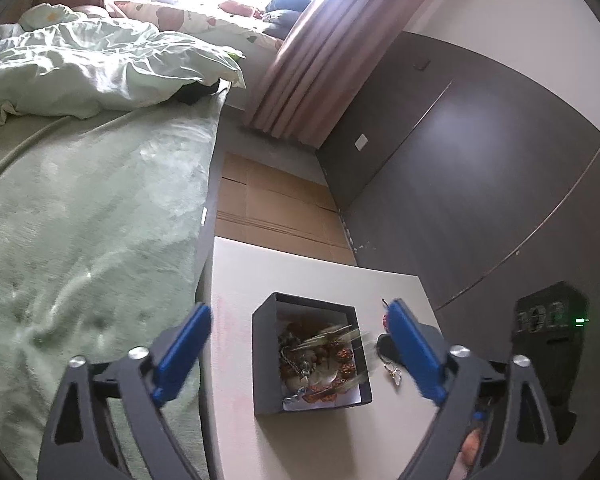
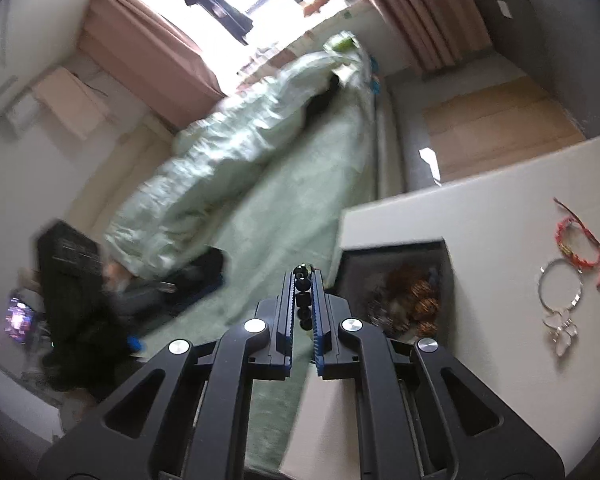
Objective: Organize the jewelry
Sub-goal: 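Open both tools to drop the bracelets into the box, then move the left tool to the white butterfly charm and close on it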
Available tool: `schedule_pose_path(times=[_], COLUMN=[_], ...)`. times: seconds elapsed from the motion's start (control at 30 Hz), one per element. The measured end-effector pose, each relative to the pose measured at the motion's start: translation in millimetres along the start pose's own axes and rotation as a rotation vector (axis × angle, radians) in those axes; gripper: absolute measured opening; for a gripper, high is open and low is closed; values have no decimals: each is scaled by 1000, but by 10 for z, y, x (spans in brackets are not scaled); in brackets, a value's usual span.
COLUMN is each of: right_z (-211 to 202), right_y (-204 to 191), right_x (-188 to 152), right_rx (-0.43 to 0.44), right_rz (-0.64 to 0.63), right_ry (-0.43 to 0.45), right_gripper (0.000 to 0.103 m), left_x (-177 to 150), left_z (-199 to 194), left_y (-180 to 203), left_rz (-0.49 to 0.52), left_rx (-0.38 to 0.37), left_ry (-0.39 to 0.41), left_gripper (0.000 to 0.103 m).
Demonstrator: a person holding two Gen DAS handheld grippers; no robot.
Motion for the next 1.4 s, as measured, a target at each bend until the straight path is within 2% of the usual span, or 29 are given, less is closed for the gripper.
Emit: schedule_pose_path(times=[0.03,0.07,0.1,0.13,0.33,0.63,0.97,1.17,1.4], right_z=[35,31,-8,-97,-506,-1051,-1418,-1648,-1816], right_y=[45,89,115,123,285,489,598,738,954], right_x=[-13,-30,-39,-36,-30,29,-43,-102,-129], right_rx=[-5,-18,-37,-51,-102,-179,-219,-258,-280], right_rz=[21,45,55,44,54,92,79,87,119], right_ry=[-18,-20,3,40,88,164,155,139,101], right_gripper=[49,79,85,85,85,85,89,93,93], left_x=[4,7,10,7,-25,-251,-515,-630,-744], left_z=[-7,-9,-7,-9,-29,44,162,228,352], left_y=[-11,-14,-11,-7,61,411,911,1202,1481], left_rz=[-4,-6,-8,-11,-5,74,150,203,257], left_rx=[0,1,3,3,3,28,23,17,4], left_ry=[3,5,4,2,0,1,-16,-49,-95], left_gripper=[93,94,94,94,94,95,95,95,95])
Point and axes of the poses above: each gripper's, at about its wrist camera, not at the fingertips, and z roughly the way its jaws point, y to its right, x to its top, the point moved 3 cm from there along z, roughly the way its jaws point, and after that the axes turned 14 degrees about x, right-handed, at the moved point
